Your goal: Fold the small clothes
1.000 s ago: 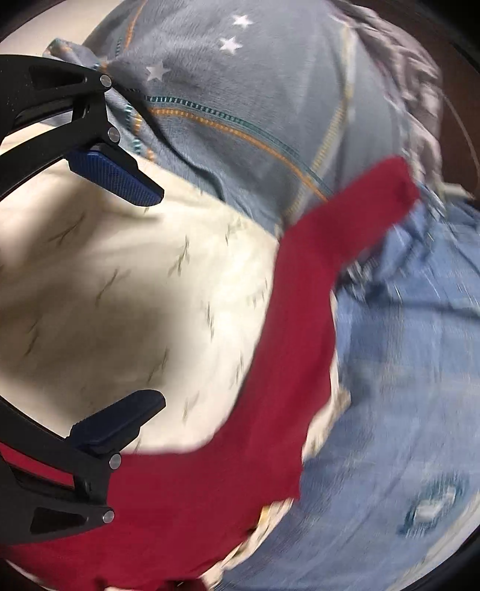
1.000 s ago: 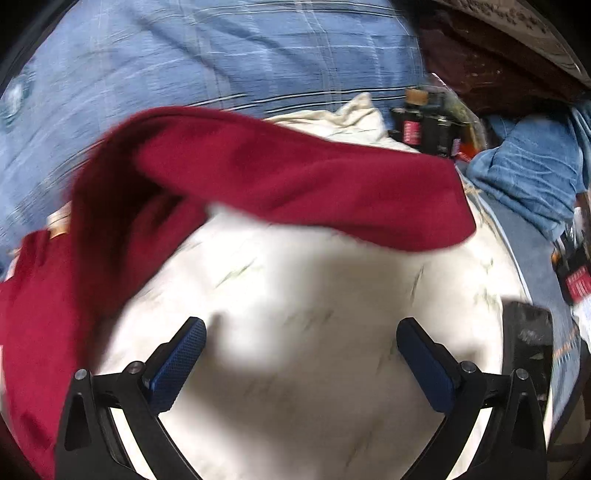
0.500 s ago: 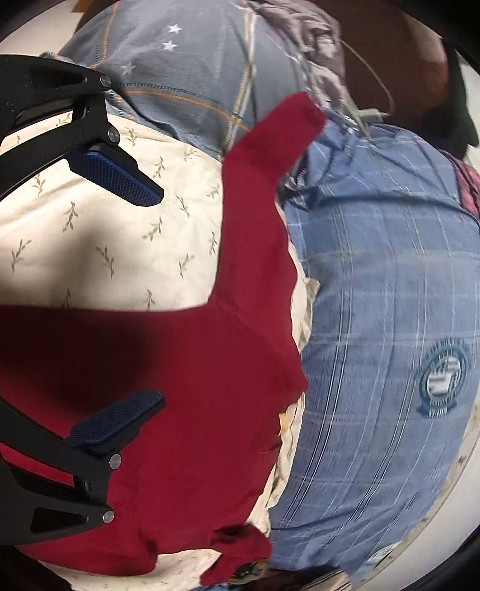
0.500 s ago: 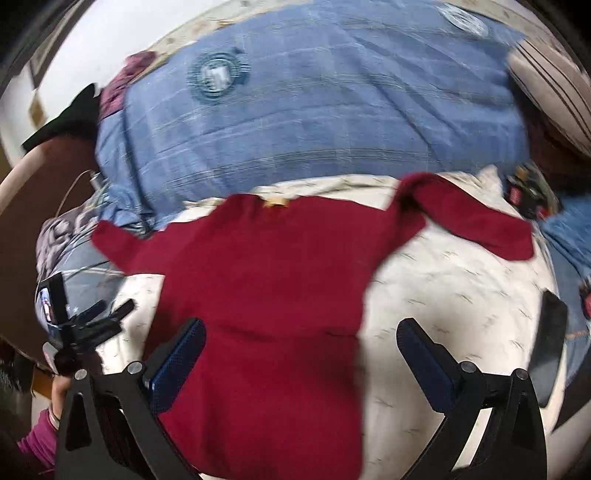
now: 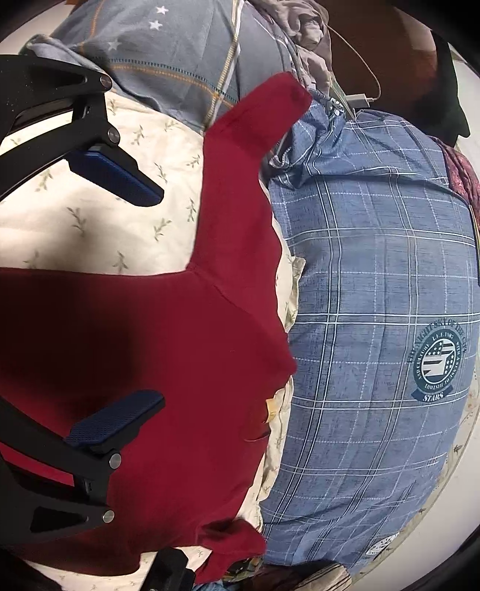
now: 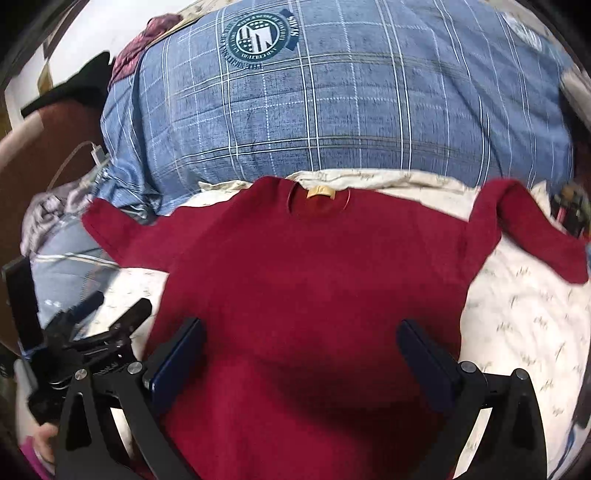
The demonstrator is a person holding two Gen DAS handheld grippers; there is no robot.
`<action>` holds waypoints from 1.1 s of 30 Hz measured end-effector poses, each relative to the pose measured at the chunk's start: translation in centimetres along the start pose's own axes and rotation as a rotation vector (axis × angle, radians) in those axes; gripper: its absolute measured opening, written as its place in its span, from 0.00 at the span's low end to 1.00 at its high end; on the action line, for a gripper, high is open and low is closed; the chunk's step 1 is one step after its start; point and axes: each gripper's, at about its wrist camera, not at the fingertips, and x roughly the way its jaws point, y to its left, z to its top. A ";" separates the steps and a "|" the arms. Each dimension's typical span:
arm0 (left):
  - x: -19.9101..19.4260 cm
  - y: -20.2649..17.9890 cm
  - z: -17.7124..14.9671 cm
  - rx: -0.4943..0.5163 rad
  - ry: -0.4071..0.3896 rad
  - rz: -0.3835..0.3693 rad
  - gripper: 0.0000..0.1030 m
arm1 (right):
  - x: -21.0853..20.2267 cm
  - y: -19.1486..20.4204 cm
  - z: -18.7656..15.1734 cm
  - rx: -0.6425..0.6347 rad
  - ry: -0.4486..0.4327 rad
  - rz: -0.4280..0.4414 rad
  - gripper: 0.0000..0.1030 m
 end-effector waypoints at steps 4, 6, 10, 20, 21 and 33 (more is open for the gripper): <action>1.5 -1.2 0.4 0.043 -0.002 0.025 0.97 | 1.7 -0.3 0.2 0.026 -0.014 -0.022 1.00; 2.1 -1.9 0.7 0.061 -0.013 0.013 0.97 | 2.4 -0.6 -0.1 0.037 -0.031 -0.047 1.00; 3.5 -2.5 0.3 0.075 -0.007 -0.015 0.97 | 3.8 -1.3 -0.3 0.055 -0.038 -0.065 1.00; 6.0 -1.6 -0.3 0.073 0.028 -0.071 0.97 | 6.2 -1.4 -1.1 0.018 -0.022 -0.133 1.00; 6.1 -1.4 -0.3 0.070 0.029 -0.077 0.97 | 6.3 -1.3 -1.2 0.018 -0.027 -0.132 1.00; 6.3 -0.7 -0.6 0.043 0.027 -0.080 0.97 | 7.8 -0.9 -1.5 0.051 0.003 -0.161 1.00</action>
